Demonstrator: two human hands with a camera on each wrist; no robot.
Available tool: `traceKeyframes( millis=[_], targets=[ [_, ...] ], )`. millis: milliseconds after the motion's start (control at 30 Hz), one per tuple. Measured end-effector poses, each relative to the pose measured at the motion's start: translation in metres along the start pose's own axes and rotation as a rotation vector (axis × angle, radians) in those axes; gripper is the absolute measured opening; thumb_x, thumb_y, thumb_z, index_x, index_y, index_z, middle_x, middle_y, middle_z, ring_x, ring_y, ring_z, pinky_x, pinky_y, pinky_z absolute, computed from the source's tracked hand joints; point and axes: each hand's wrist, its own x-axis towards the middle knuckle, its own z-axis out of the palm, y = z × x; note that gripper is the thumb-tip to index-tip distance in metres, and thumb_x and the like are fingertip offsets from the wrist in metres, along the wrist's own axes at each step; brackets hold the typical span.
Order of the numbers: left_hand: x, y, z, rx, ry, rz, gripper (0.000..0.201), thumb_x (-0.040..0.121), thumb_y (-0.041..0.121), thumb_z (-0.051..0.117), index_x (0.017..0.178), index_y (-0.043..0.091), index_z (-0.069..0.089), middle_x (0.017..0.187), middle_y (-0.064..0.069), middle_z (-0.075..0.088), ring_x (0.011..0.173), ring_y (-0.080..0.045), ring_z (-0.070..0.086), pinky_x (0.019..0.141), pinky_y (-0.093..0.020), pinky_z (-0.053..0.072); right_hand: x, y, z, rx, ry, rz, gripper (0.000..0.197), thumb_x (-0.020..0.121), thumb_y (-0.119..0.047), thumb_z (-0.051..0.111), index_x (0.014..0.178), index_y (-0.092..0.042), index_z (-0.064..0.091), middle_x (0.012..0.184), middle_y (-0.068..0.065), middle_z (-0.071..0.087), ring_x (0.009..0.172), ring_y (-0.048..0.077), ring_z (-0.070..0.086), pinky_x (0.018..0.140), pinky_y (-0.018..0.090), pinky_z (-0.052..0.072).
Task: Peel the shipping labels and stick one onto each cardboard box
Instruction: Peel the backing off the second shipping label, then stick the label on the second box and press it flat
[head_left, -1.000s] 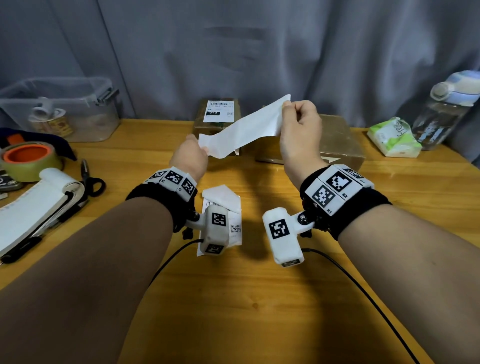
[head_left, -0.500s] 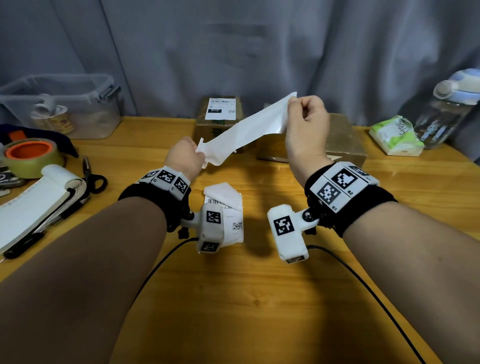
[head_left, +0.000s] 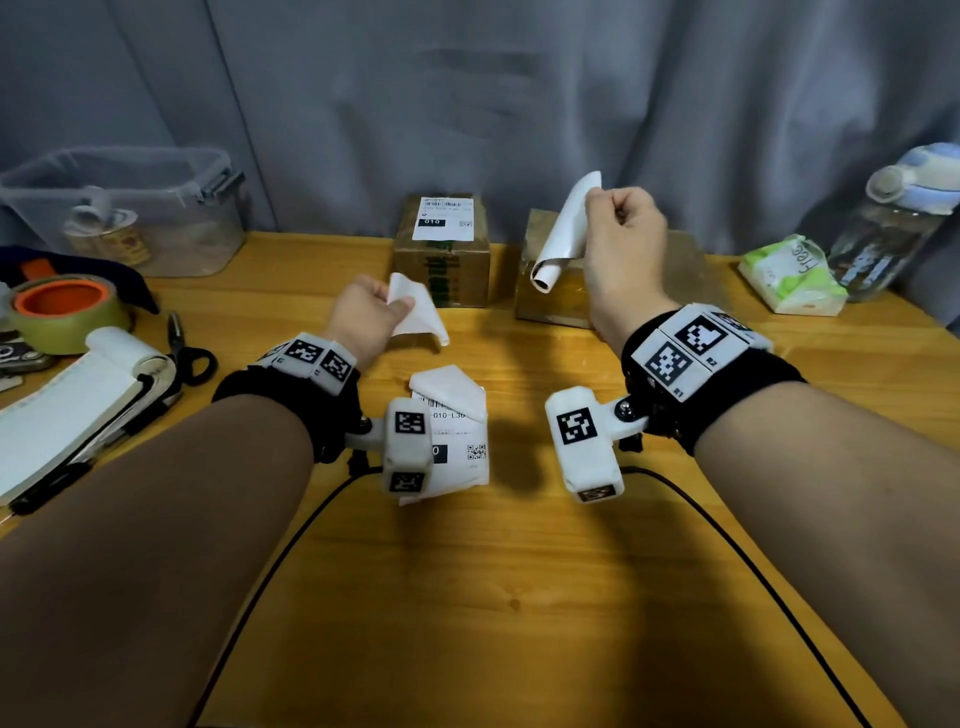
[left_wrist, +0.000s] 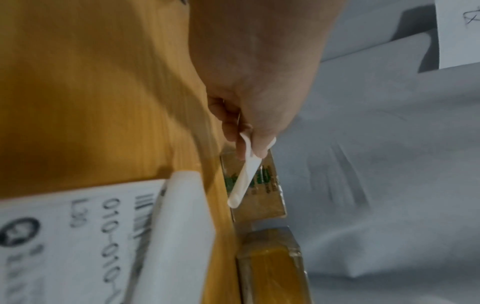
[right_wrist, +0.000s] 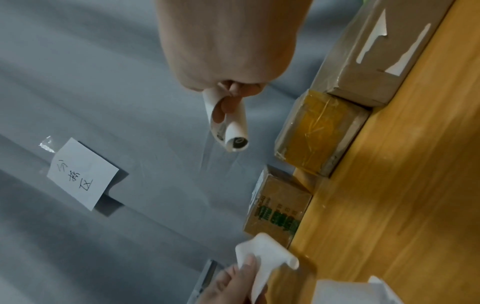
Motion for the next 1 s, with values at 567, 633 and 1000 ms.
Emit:
traceKeyframes(
  millis=[567,633,1000],
  targets=[
    [-0.03,0.07,0.013,0.194,-0.084,0.529,0.039,0.072,0.058,0.066,0.098,0.032,0.053,0.107,0.011,0.045,0.115,-0.013,0.037,0.1,-0.034,0.029,-0.008,0.003,0.0,-0.172,-0.322,0.173,0.032,0.096,-0.04,0.04,0.086,-0.016,0.059,0.072,-0.005,0.053,0.066,0.008,0.048,0.06,0.024,0.037],
    [-0.032,0.076,0.019,0.253,-0.045,0.565,0.036,0.073,0.056,0.066,0.094,0.03,0.054,0.104,0.01,0.048,0.113,-0.015,0.039,0.095,-0.033,0.027,-0.008,0.003,-0.002,-0.201,-0.328,0.154,0.035,0.095,-0.041,0.04,0.081,-0.016,0.059,0.072,-0.005,0.055,0.07,0.01,0.051,0.065,0.027,0.04],
    [-0.032,0.084,0.028,-0.406,-0.137,0.31,0.018,0.091,0.015,0.058,0.073,0.016,0.063,0.066,-0.004,0.055,0.054,-0.009,0.043,0.051,-0.017,0.036,0.002,0.015,-0.031,-0.484,-0.438,-0.032,0.075,0.086,-0.07,0.027,0.079,-0.012,0.074,0.086,0.008,0.071,0.084,0.022,0.063,0.081,0.036,0.049]
  ],
)
